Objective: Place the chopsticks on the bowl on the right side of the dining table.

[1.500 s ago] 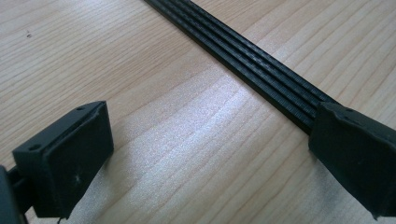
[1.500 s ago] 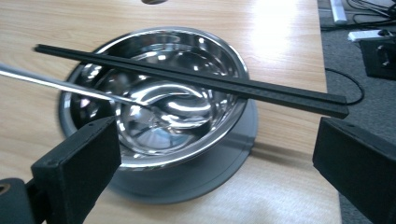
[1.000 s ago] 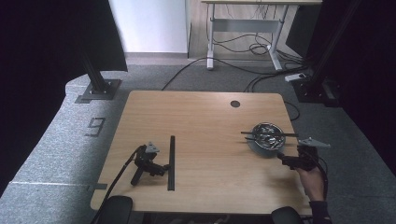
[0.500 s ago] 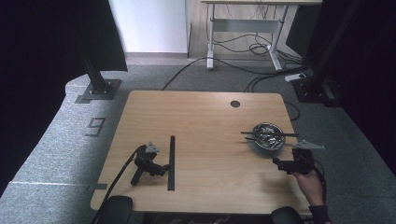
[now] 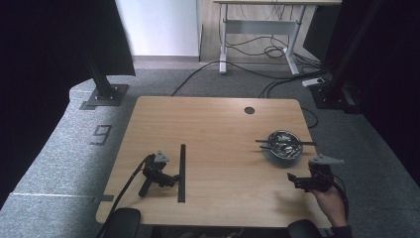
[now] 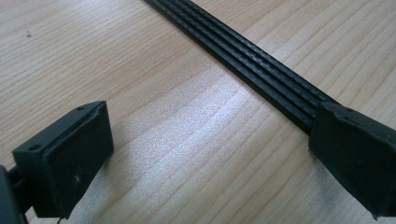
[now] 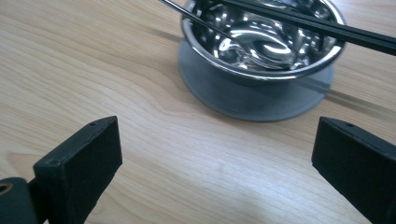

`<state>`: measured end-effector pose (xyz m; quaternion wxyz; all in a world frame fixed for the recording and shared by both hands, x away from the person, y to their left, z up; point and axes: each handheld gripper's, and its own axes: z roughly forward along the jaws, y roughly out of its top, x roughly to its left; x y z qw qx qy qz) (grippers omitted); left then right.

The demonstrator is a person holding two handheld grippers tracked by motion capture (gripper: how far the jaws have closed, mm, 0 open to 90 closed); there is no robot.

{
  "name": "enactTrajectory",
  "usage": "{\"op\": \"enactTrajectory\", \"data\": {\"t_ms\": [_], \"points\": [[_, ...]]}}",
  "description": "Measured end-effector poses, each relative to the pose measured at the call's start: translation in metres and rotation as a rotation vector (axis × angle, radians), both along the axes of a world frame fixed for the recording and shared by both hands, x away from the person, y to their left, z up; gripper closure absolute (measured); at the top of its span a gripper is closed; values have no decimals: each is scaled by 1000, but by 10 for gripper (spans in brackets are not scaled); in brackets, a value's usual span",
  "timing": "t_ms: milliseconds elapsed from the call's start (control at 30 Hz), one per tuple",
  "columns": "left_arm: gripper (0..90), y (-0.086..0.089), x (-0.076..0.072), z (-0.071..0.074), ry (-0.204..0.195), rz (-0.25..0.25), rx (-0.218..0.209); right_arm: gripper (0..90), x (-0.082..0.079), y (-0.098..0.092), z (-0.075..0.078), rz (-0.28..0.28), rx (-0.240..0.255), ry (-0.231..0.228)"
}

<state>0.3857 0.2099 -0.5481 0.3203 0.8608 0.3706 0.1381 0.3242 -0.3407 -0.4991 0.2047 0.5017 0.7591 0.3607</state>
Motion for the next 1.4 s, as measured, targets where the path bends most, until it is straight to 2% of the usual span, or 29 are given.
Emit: {"op": "enactTrajectory", "data": {"t_ms": [133, 200, 700, 1233, 1400], "points": [[0, 0, 0, 0, 0, 0, 0, 12, -1, 7, 3, 22, 12, -1], [0, 0, 0, 0, 0, 0, 0, 12, 0, 14, 4, 40, -1, 5], [0, 0, 0, 0, 1, 0, 1, 12, 12, 52, 11, 147, -15, 26], [0, 0, 0, 0, 0, 0, 0, 15, 36, 108, 7, 271, -39, 47], [0, 0, 0, 0, 0, 0, -1, 14, 44, 124, -1, 312, -54, 53]]}}
